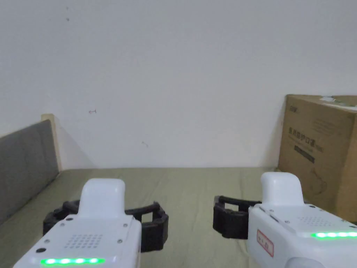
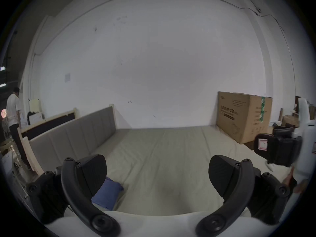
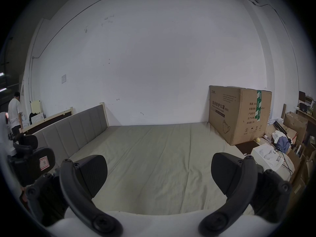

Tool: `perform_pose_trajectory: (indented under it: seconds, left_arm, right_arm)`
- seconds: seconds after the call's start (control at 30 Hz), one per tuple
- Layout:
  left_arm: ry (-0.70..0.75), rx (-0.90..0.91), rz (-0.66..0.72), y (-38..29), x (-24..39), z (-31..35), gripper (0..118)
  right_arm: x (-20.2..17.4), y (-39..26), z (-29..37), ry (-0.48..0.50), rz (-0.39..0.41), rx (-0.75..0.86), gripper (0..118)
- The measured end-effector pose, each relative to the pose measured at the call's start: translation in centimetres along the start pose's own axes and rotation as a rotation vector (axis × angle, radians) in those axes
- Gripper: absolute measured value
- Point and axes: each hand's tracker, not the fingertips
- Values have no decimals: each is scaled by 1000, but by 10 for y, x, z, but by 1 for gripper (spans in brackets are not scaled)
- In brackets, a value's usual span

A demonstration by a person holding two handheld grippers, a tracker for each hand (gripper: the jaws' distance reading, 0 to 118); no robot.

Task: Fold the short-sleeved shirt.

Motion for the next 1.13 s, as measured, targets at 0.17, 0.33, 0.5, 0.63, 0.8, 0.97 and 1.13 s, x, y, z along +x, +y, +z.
perform_pose_trajectory:
  seconds: [0.17,0.33,0.5,0.63,0.8,0.97,1.13]
  left_arm:
    - [-62,22,10,6,-6,3,117]
    - [-60,30,18,8,-6,-1,117]
    - [-39,24,19,10,-1,-8,117]
    - [-26,45,27,12,-2,-11,117]
    - [-5,82,25,12,-2,-13,117]
    - [-1,94,27,10,-3,-19,117]
    - [-24,115,12,11,4,-27,117]
  right_arm:
    - [13,7,0,-38,-5,14,118]
    - [19,4,1,-41,-42,2,118]
    - [14,4,-2,-71,-3,6,118]
    - [11,5,-2,-65,10,15,118]
    - [10,6,-5,-59,8,11,118]
    - [9,4,-7,-62,14,-2,118]
    - [8,5,-13,-61,11,-16,118]
